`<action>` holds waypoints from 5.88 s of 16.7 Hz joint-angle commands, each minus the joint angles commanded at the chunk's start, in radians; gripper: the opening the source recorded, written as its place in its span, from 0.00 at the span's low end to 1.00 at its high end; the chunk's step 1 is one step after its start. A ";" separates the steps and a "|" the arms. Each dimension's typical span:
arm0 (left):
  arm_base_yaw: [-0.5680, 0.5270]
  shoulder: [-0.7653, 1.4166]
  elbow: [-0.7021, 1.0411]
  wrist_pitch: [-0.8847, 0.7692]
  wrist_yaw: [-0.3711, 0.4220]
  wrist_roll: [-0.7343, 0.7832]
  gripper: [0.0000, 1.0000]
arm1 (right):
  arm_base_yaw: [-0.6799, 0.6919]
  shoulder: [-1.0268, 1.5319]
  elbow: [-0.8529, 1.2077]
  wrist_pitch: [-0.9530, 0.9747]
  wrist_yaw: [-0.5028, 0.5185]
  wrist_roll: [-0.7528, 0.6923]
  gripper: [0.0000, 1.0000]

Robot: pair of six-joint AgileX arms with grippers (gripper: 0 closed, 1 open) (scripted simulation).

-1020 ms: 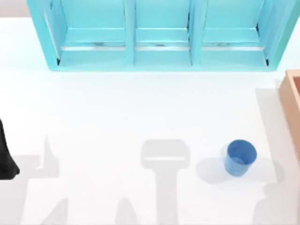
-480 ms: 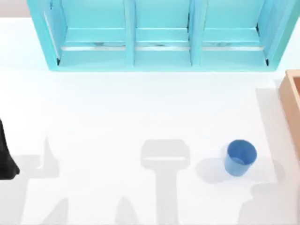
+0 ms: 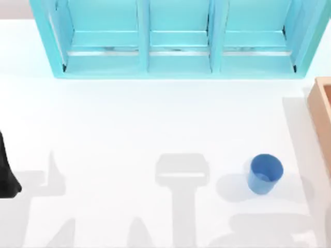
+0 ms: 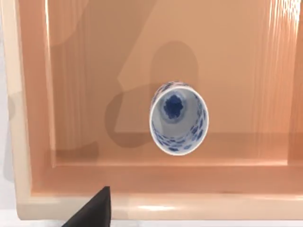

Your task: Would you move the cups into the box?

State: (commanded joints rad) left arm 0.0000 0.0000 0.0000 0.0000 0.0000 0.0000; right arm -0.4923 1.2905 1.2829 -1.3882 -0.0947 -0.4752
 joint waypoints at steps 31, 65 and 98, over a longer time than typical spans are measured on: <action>0.000 0.000 0.000 0.000 0.000 0.000 1.00 | 0.918 0.443 0.109 0.159 0.095 0.913 1.00; 0.000 0.000 0.000 0.000 0.000 0.000 1.00 | 0.921 0.554 -0.169 0.548 0.095 0.918 0.00; 0.000 0.000 0.000 0.000 0.000 0.000 1.00 | 0.381 0.440 0.169 0.073 0.084 0.375 0.00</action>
State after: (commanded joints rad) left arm 0.0000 0.0000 0.0000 0.0000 0.0000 0.0000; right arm -0.1116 1.7305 1.4517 -1.3152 -0.0107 -0.1000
